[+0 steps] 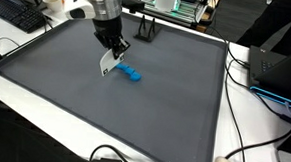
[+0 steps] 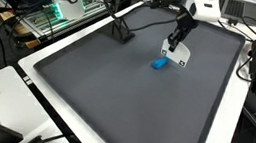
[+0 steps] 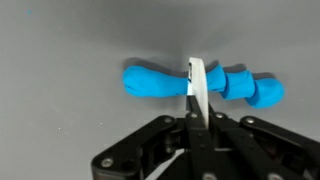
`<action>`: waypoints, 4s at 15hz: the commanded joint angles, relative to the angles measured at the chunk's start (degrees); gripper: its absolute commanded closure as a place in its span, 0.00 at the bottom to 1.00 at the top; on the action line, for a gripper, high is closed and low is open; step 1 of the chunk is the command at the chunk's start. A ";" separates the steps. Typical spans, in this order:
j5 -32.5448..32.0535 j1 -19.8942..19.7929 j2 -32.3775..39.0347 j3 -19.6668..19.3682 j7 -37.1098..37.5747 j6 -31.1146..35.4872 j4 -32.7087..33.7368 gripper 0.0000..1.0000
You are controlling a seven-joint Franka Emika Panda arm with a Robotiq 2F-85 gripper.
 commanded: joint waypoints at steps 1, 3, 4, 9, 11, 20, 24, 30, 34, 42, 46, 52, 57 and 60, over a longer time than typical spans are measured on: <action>-0.16 -0.24 1.41 0.07 -0.93 0.67 0.79 0.99; -0.14 -0.24 1.87 0.06 -0.96 0.73 1.07 0.99; -0.17 -0.22 2.07 0.03 -0.90 0.84 1.10 0.99; 0.39 -0.40 2.58 0.26 -1.00 1.46 -0.34 0.99; 0.57 -0.48 2.63 0.28 -0.95 1.71 -1.06 0.99; 2.04 -0.77 0.01 0.66 -0.62 -0.51 -4.09 0.99; 2.65 -0.76 -1.06 0.87 -0.81 -0.26 -5.38 0.99; 2.46 -0.50 -2.13 0.85 -0.59 -3.40 -4.92 0.99; 1.84 -0.42 -3.24 0.66 -0.66 -4.55 -4.33 0.99; 0.40 -0.81 -4.75 -0.21 -1.01 -4.45 -2.88 0.99; -0.72 -1.15 -3.84 -0.76 -1.39 -4.15 -1.74 0.99; -0.93 -1.52 -2.42 -0.77 -2.64 -3.55 -0.44 0.99; -1.48 -1.54 -1.36 -0.80 -4.20 -2.69 -0.42 0.99; -2.28 -1.39 -0.76 -1.00 -4.91 -2.20 -0.33 0.99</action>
